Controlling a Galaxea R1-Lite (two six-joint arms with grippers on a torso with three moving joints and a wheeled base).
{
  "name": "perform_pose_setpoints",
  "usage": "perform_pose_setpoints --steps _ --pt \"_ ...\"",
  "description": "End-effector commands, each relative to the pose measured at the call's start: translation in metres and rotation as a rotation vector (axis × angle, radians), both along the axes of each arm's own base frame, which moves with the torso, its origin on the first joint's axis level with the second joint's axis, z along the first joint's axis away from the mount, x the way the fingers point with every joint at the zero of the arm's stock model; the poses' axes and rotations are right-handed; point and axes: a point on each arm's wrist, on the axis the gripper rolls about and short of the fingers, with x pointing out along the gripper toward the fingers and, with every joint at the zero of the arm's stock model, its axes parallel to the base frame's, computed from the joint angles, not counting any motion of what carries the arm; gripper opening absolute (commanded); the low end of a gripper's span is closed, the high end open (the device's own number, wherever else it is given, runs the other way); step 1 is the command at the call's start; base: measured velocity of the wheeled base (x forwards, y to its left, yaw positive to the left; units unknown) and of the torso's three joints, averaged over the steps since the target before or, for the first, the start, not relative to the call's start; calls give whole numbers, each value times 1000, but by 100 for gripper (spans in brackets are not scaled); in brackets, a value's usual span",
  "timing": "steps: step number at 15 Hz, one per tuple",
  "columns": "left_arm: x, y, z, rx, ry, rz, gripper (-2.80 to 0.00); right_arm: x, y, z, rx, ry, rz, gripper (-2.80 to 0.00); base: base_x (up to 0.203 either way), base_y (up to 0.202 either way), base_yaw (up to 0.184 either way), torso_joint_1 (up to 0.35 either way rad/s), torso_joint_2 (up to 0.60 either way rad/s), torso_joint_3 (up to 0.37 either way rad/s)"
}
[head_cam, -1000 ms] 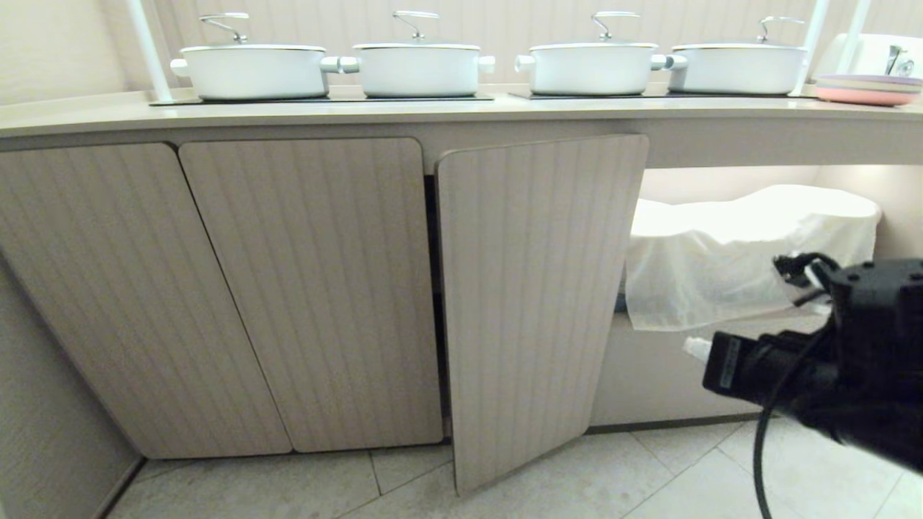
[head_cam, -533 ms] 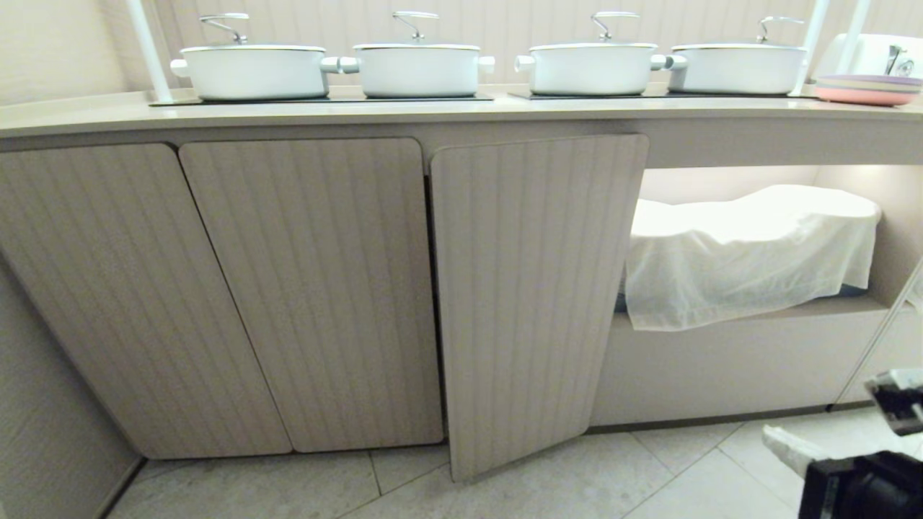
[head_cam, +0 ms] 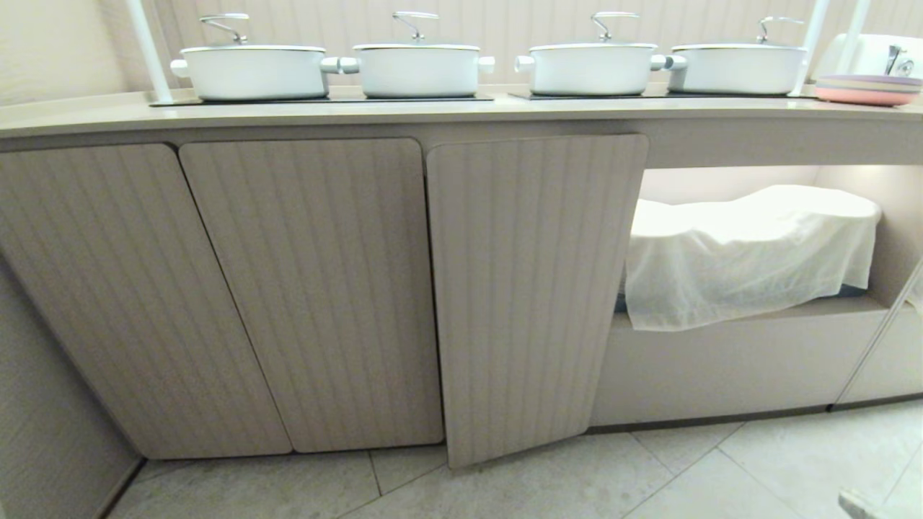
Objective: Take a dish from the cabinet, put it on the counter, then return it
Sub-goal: Close the cabinet door
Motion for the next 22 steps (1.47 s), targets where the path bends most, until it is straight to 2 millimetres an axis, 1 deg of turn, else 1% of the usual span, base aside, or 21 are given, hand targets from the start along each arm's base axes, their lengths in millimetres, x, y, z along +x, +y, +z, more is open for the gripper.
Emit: perform_pose_setpoints --steps 1,3,5,7,9,12,16,22 --pt "0 0 0 0 -1 -1 -280 -12 -5 2 8 -49 -3 -280 0 0 0 0 0 0" --pt "0 0 0 -1 -1 -1 -280 -25 -10 -4 -31 -11 2 -280 0 0 0 0 0 0" --pt "0 0 0 0 -1 -1 -280 -36 -11 -9 -53 -8 46 -280 0 0 0 0 0 0" --pt "0 0 0 0 -1 0 -280 -50 -12 -14 -70 -30 85 -280 0 0 0 0 0 0" --pt "0 0 0 -1 -1 -1 -280 -59 -12 -17 -84 -68 113 -280 0 0 0 0 0 0" --pt "0 0 0 1 -1 -1 -280 -65 -12 -17 -97 -135 149 -280 0 0 0 0 0 0" --pt "0 0 0 -1 -1 0 -280 -71 -13 -17 -103 -211 61 -280 0 0 0 0 0 0" --pt "0 0 0 -1 -1 -1 -280 -86 -13 -19 -101 -402 59 -280 0 0 0 0 0 0"
